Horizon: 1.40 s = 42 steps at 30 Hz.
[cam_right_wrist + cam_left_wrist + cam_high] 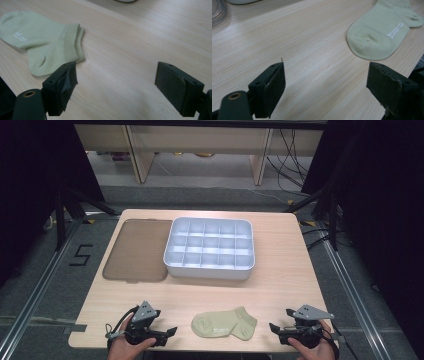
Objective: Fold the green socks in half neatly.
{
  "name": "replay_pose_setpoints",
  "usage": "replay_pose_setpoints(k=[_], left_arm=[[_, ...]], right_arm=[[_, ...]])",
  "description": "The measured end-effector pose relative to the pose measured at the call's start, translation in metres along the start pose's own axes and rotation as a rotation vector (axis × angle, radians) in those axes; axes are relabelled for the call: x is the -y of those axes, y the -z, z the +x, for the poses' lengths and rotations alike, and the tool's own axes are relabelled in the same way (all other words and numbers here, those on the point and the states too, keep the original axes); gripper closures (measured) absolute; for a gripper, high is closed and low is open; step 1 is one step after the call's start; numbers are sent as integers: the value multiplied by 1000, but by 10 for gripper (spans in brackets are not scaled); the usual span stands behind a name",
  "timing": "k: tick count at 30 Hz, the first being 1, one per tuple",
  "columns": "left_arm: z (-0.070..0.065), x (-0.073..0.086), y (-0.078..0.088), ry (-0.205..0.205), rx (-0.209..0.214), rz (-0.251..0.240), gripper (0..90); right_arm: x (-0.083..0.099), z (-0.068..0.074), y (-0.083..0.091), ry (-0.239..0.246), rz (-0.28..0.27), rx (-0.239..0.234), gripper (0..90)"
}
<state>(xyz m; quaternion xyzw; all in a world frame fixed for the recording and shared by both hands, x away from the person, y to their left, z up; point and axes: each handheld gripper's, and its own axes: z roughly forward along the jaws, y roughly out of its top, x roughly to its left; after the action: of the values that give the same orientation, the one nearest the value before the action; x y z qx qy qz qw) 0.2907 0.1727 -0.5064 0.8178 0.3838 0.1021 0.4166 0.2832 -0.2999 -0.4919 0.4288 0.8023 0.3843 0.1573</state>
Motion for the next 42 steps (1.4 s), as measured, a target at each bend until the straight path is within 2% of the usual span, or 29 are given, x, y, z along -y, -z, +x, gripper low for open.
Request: replay_pose_setpoints(k=[4, 7, 8, 9, 10, 11, 12, 13, 16, 17, 18, 20, 21, 23, 25, 26, 27, 28, 31, 32, 35, 36, 38, 42], left_arm=[[0, 0, 0, 0, 2, 7, 151], [-2, 0, -1, 23, -3, 9, 152], [-5, 0, -2, 41, 8, -18, 153], [-5, 0, -2, 41, 8, -18, 153], [-4, -1, 0, 9, 12, 5, 153], [-4, -1, 0, 9, 12, 5, 155], [-6, -1, -2, 30, 16, -10, 157], [-5, -1, -1, 12, 18, 9, 157], [-8, -2, -2, 34, 9, 10, 174], [-8, -3, -1, 9, 19, 11, 174], [-10, -4, -2, 9, 13, 7, 186], [-13, -5, -4, 10, 9, -3, 203], [-13, -5, -5, -2, 20, 4, 247], [-16, -7, -8, -5, 23, 3, 246], [-19, -11, -11, -2, 29, -2, 250], [-24, -14, -14, 21, 32, -16, 258], [-24, -14, -14, 21, 32, -16, 267], [-23, -16, -16, 10, 34, -1, 271], [-29, -21, -22, -4, 42, 6, 287], [-31, -24, -26, -17, 45, 5, 296], [-33, -26, -30, -19, 42, 18, 316], [-35, -26, -32, 0, 46, 7, 327], [-37, -30, -39, -21, 50, 19, 355], [-41, -32, -45, -21, 41, 26, 391]], right_arm=[[0, -1, 1, 6, 5, 5, 221], [0, -1, 0, 5, -1, -7, 229], [0, -1, 0, 14, 4, -18, 229], [0, -1, 0, 14, 4, -18, 229], [-1, -2, 0, 31, 13, -25, 232], [-1, -2, 0, 31, 13, -25, 232], [-1, -2, 1, 29, 16, -25, 239], [-1, -2, 1, 29, 16, -25, 239], [-1, -2, 1, 30, 16, -25, 248], [-1, -2, 1, 30, 16, -25, 248], [0, -1, 1, 30, 2, 0, 249], [0, -1, 1, 37, -2, 3, 250], [0, -1, 1, 30, -1, -3, 250], [0, 0, 1, 27, 1, 11, 250], [-1, 0, 1, 36, 6, 2, 251], [0, 0, 0, 34, 0, 2, 253], [0, 0, 0, 34, 0, 2, 253], [-1, -1, 0, 36, 15, -29, 254], [-1, 2, 1, 15, 13, -12, 253], [-1, 0, 0, 47, 12, -6, 254], [-1, 0, 0, 50, 12, -5, 254], [-1, 0, 0, 42, 14, -23, 254], [-1, -1, -1, 45, 13, -38, 254], [-1, 0, -1, 50, 14, -35, 254]])
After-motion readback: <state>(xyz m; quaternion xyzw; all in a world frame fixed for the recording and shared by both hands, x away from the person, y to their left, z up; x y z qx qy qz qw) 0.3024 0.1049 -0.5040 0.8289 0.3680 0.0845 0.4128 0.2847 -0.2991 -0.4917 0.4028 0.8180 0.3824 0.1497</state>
